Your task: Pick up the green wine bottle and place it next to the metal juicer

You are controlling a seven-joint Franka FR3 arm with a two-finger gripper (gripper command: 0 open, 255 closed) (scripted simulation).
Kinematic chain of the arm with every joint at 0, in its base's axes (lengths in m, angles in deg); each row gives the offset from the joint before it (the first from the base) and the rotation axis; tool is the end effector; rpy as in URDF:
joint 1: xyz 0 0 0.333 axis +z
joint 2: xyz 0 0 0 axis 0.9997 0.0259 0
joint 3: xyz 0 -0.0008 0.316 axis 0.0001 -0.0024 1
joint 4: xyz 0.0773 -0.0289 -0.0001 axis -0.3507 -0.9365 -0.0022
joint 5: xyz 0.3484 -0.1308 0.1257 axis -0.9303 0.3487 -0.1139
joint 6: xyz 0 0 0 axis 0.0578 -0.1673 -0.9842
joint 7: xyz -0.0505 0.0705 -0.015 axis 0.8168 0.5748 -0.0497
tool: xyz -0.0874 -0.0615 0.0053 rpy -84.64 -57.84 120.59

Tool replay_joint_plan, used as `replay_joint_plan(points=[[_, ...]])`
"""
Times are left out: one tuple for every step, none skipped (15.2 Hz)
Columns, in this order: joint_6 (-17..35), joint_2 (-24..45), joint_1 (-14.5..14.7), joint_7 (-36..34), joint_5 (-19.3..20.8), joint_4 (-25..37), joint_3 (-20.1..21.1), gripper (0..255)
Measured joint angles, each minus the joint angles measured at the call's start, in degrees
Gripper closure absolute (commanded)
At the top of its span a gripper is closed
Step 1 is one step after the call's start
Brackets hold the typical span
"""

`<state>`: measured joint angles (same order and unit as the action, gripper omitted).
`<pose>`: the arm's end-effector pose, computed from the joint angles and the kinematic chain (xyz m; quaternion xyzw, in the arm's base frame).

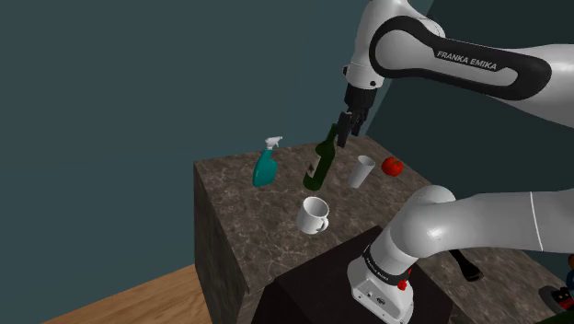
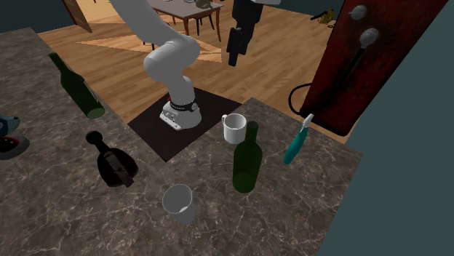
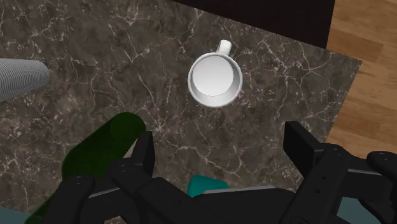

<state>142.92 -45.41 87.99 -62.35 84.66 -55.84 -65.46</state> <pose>0.2959 0.0081 0.5523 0.9955 0.0569 -0.0663 0.0362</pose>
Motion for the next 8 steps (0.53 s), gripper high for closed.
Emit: replay_joint_plan(points=[[0.0, 0.0, 0.0, 0.0, 0.0, 0.0, 0.0, 0], [0.7, 0.1, -0.2, 0.7, 0.4, -0.3, -0.6, 0], [2.0, 1.0, -0.5, 1.7, 1.1, -0.2, -1.5, 0], [3.4, 1.6, -0.8, 2.7, 1.7, -0.6, -2.4, 0], [4.7, 2.3, -1.1, 3.9, 2.3, -0.5, -3.4, 0], [6.2, 2.9, -1.4, 5.2, 3.1, -0.7, -4.6, 0], [7.4, 3.5, -1.8, 6.5, 3.7, -0.7, -5.8, 0], [9.2, 4.5, -2.1, 7.8, 4.4, -0.9, -7.0, 0]])
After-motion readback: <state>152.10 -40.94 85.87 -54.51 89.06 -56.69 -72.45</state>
